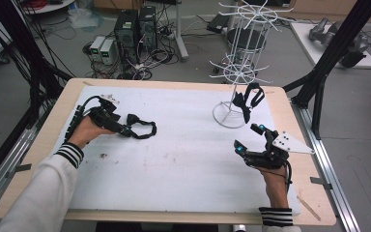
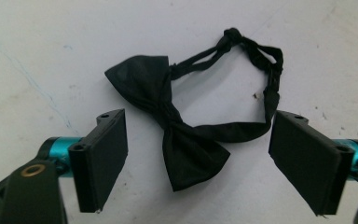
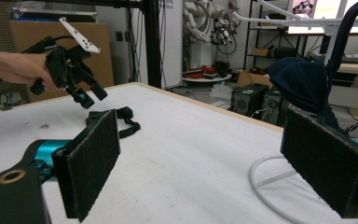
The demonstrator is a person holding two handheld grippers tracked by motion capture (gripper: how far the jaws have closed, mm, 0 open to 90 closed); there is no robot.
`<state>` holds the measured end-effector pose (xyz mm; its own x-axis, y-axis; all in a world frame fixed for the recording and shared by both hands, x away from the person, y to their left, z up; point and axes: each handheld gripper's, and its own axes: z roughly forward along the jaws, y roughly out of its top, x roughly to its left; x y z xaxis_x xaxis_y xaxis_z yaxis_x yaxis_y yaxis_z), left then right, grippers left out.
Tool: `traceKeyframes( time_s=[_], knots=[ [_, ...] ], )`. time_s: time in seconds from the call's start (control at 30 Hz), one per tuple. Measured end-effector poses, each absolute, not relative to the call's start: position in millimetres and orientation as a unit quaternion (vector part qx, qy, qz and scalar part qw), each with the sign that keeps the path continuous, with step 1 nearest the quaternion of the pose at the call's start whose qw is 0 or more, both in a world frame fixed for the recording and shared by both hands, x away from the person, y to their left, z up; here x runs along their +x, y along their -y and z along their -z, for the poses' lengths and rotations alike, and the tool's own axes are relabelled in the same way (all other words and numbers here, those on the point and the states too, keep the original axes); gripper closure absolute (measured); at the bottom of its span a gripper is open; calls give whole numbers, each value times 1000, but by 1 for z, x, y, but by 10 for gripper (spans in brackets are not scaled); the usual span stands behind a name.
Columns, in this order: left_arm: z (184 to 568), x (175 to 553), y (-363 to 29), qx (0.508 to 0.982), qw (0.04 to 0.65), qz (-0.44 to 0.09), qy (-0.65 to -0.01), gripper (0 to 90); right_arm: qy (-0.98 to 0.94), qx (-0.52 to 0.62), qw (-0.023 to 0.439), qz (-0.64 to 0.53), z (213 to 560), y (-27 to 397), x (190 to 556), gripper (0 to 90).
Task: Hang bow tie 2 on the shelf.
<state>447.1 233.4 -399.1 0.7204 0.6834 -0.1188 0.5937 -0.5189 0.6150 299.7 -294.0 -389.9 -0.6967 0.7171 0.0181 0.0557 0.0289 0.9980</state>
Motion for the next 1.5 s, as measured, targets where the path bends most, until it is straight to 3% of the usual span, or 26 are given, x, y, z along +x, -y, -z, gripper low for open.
traceKeyframes(
  time_s=[0.57, 0.77, 1.1, 1.5],
  knots=[
    [417, 456, -227, 873, 271, -27, -405, 320, -668, 287, 257, -637, 390, 293, 299, 112],
    [418, 457, -229, 870, 266, -31, -415, 448, -667, 290, 252, -638, 390, 293, 299, 112],
    [417, 456, -226, 873, 260, -36, -412, 771, -666, 287, 251, -641, 390, 292, 299, 112],
    [415, 453, -224, 879, 260, -47, -396, 814, -666, 287, 252, -641, 390, 292, 300, 111]
  ],
)
